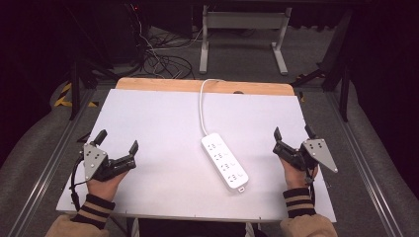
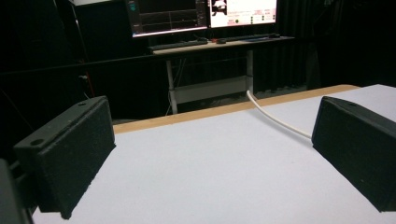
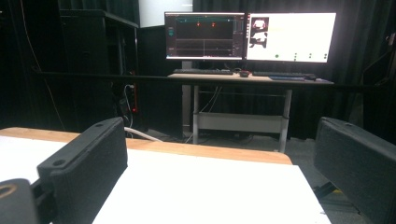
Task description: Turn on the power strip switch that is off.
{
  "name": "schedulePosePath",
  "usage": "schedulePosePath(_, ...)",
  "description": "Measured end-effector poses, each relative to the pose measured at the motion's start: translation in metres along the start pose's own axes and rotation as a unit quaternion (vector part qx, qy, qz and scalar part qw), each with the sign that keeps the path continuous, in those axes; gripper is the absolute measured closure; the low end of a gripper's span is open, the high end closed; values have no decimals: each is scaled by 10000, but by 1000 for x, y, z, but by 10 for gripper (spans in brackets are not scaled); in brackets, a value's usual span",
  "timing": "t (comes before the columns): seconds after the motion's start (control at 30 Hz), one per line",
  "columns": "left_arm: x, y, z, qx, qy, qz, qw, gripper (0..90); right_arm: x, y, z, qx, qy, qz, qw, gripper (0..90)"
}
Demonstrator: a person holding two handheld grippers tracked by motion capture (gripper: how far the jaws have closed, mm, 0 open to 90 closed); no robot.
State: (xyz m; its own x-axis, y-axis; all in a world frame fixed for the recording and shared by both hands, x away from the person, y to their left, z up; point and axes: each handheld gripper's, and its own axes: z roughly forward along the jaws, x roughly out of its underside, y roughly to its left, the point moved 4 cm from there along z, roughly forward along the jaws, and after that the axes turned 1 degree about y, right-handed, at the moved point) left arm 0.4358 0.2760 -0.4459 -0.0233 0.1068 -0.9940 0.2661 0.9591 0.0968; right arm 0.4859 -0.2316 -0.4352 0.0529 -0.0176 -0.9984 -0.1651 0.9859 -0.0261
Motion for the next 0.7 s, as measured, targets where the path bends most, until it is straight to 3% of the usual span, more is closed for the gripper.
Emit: schedulePosePath(0.7,0,-1,0,40,5,-18,10000,1,8,6,3,-104,275,-107,9995,44)
